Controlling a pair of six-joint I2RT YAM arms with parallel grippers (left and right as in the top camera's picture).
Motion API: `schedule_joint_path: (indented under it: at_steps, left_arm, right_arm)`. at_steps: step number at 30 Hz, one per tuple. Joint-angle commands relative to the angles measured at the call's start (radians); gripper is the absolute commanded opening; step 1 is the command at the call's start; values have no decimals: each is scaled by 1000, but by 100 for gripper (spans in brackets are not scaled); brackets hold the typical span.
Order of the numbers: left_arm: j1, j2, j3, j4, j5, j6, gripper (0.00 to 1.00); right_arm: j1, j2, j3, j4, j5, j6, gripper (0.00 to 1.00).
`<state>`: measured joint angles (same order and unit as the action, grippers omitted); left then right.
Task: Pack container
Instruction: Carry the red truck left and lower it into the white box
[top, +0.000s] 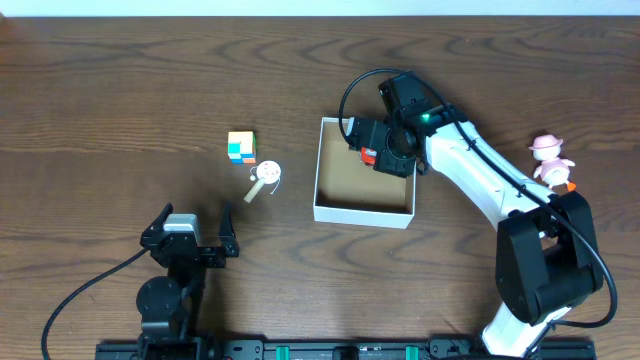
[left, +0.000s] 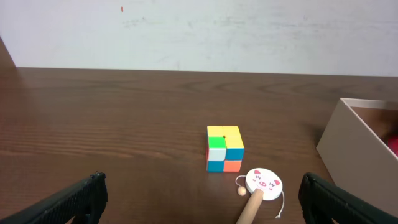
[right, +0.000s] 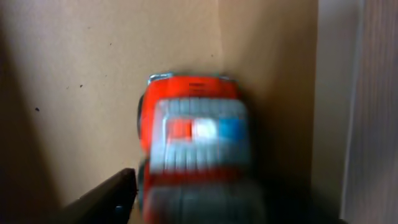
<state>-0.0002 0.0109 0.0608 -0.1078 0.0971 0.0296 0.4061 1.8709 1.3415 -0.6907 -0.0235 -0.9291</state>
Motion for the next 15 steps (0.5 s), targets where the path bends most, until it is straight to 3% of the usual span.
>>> schedule_joint_path:
  at_steps: [1, 4, 10, 15]
  left_arm:
    - [6, -7, -29, -11, -12, 0, 98]
    - [6, -7, -29, -11, -12, 0, 98]
    - [6, -7, -29, -11, -12, 0, 98]
    - [6, -7, -29, -11, -12, 0, 98]
  right_arm:
    - [-6, -2, 10, -1, 0, 2, 77]
    - [-6, -2, 11, -1, 0, 17, 82]
    - [4, -28, 36, 1, 1, 36, 83]
    - [7, -96, 149, -2, 10, 208, 82]
